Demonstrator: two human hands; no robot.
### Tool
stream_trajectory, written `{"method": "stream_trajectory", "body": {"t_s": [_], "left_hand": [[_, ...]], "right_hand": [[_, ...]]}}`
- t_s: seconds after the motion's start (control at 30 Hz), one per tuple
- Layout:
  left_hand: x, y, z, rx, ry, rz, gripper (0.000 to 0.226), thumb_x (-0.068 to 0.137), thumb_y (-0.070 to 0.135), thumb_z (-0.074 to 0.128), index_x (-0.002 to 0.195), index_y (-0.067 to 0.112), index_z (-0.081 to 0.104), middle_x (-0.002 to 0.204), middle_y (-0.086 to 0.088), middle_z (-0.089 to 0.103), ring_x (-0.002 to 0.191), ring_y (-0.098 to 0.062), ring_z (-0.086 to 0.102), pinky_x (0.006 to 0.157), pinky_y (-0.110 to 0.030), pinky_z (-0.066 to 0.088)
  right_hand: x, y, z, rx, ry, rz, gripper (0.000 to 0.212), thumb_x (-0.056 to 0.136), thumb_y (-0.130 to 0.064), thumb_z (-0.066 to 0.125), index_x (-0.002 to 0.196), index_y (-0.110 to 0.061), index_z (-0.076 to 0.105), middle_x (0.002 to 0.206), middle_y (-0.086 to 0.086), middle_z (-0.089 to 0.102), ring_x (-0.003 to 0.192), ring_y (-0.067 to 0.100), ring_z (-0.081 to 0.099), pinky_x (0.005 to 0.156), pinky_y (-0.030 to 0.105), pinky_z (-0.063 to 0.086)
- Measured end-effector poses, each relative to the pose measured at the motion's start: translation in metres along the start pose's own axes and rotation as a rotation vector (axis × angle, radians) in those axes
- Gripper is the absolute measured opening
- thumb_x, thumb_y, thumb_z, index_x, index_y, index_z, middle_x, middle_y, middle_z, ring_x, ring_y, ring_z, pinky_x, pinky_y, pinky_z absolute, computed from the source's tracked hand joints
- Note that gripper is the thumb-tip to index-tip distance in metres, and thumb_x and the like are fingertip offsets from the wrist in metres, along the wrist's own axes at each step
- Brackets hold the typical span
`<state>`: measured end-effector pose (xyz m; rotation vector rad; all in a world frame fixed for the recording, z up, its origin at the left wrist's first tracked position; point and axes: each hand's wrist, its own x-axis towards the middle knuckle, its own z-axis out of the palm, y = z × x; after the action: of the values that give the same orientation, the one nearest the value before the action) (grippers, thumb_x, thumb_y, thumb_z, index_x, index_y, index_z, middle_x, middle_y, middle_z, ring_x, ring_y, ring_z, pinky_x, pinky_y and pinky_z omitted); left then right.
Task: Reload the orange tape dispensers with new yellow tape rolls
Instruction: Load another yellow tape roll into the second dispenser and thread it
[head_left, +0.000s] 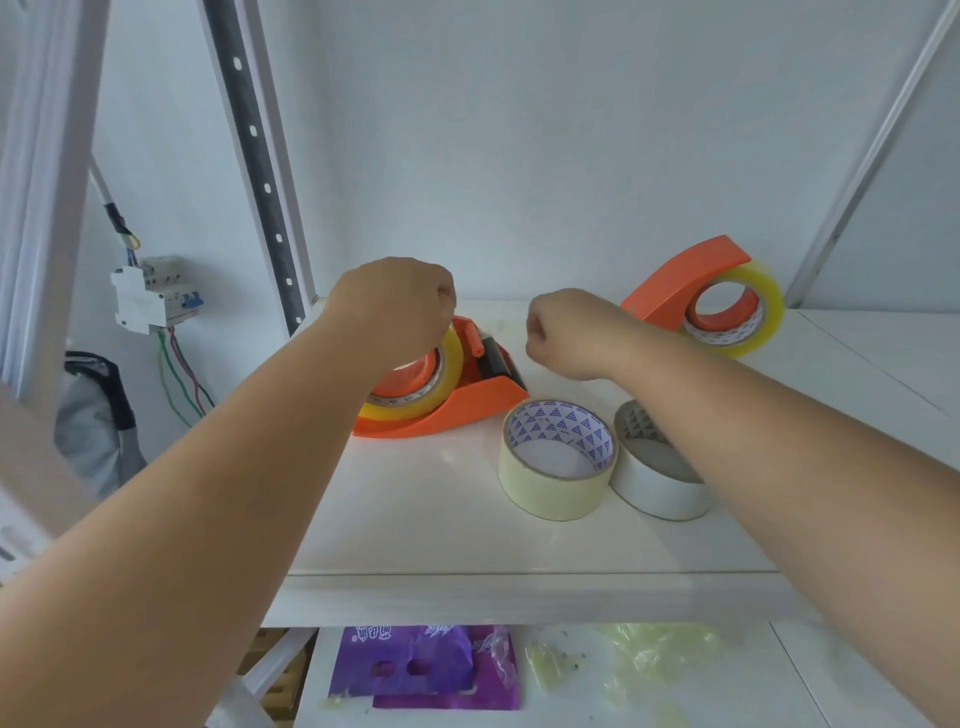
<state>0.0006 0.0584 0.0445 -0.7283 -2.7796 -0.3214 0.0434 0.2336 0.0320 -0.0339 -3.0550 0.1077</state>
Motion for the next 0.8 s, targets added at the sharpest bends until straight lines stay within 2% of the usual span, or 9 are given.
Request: {"method": "stream_trajectory", "body": {"t_s": [0.1, 0.23, 0.4, 0.47, 0.53, 0.6, 0.67, 0.73, 0.8], "left_hand": [[0.002, 0.001, 0.005, 0.016, 0.033, 0.021, 0.036, 0.090, 0.016, 0.031, 0.103, 0.022, 0.065, 0.102, 0.000, 0.065, 0.092, -0.024, 0.059, 0.083, -0.042, 0.052], [0.001, 0.001, 0.006, -0.008, 0.075, 0.007, 0.034, 0.089, 0.018, 0.033, 0.099, 0.021, 0.067, 0.099, 0.000, 0.067, 0.091, -0.024, 0.060, 0.079, -0.041, 0.053], [-0.003, -0.002, 0.008, -0.017, 0.117, 0.010, 0.034, 0.090, 0.020, 0.035, 0.099, 0.022, 0.067, 0.104, 0.001, 0.066, 0.093, -0.023, 0.059, 0.075, -0.036, 0.051], [-0.003, -0.002, 0.009, -0.012, 0.132, 0.004, 0.034, 0.090, 0.020, 0.034, 0.099, 0.022, 0.067, 0.104, 0.001, 0.066, 0.093, -0.024, 0.059, 0.075, -0.037, 0.051], [-0.004, -0.002, 0.011, 0.001, 0.147, 0.016, 0.034, 0.090, 0.021, 0.035, 0.100, 0.022, 0.067, 0.105, 0.000, 0.066, 0.094, -0.025, 0.059, 0.074, -0.036, 0.050], [-0.005, -0.002, 0.012, 0.024, 0.170, 0.052, 0.032, 0.091, 0.026, 0.037, 0.103, 0.023, 0.067, 0.105, 0.000, 0.066, 0.094, -0.024, 0.059, 0.071, -0.033, 0.047], [-0.006, -0.004, 0.012, 0.051, 0.162, 0.085, 0.032, 0.092, 0.044, 0.041, 0.106, 0.027, 0.064, 0.103, 0.002, 0.063, 0.096, -0.023, 0.058, 0.071, -0.031, 0.042], [-0.006, -0.006, 0.010, 0.051, 0.121, 0.082, 0.036, 0.090, 0.054, 0.043, 0.108, 0.029, 0.062, 0.103, 0.003, 0.061, 0.098, -0.021, 0.056, 0.075, -0.032, 0.043], [-0.007, -0.006, 0.006, -0.005, 0.104, 0.060, 0.030, 0.089, 0.049, 0.046, 0.107, 0.029, 0.061, 0.104, 0.003, 0.061, 0.096, -0.021, 0.055, 0.078, -0.034, 0.047]], "right_hand": [[-0.002, 0.007, -0.008, 0.144, 0.013, -0.033, 0.026, 0.092, -0.025, 0.053, 0.106, -0.006, 0.064, 0.108, 0.008, 0.065, 0.100, 0.025, 0.059, 0.082, 0.032, 0.046], [0.003, -0.009, 0.002, 0.197, -0.046, -0.073, 0.047, 0.090, -0.035, 0.055, 0.131, -0.011, 0.053, 0.126, 0.002, 0.061, 0.115, 0.021, 0.056, 0.092, 0.028, 0.042], [0.009, -0.022, 0.008, 0.107, 0.037, -0.090, 0.031, 0.089, -0.026, 0.050, 0.110, -0.013, 0.069, 0.112, 0.006, 0.067, 0.104, 0.026, 0.060, 0.086, 0.036, 0.050], [0.011, -0.025, 0.009, 0.007, 0.094, -0.101, 0.026, 0.087, -0.018, 0.049, 0.099, -0.011, 0.071, 0.101, 0.008, 0.068, 0.092, 0.028, 0.060, 0.073, 0.032, 0.050], [0.011, -0.029, 0.011, -0.096, 0.130, -0.110, 0.021, 0.086, -0.009, 0.048, 0.091, -0.006, 0.067, 0.083, 0.006, 0.059, 0.078, 0.027, 0.053, 0.055, 0.025, 0.036], [0.010, -0.032, 0.014, -0.199, 0.177, -0.146, 0.011, 0.086, -0.005, 0.046, 0.083, -0.005, 0.057, 0.069, 0.000, 0.037, 0.072, 0.026, 0.046, 0.048, 0.025, 0.024], [0.008, -0.031, 0.016, -0.217, 0.216, -0.187, 0.011, 0.087, -0.006, 0.045, 0.078, -0.011, 0.048, 0.066, -0.002, 0.029, 0.071, 0.026, 0.043, 0.048, 0.026, 0.021], [0.007, -0.027, 0.013, -0.106, 0.189, -0.180, 0.012, 0.089, -0.009, 0.044, 0.079, -0.011, 0.052, 0.071, 0.002, 0.041, 0.075, 0.029, 0.048, 0.052, 0.027, 0.028], [0.008, -0.019, 0.008, 0.021, 0.105, -0.158, 0.017, 0.090, -0.013, 0.046, 0.087, -0.009, 0.062, 0.089, 0.010, 0.060, 0.087, 0.031, 0.056, 0.065, 0.029, 0.040]]}}
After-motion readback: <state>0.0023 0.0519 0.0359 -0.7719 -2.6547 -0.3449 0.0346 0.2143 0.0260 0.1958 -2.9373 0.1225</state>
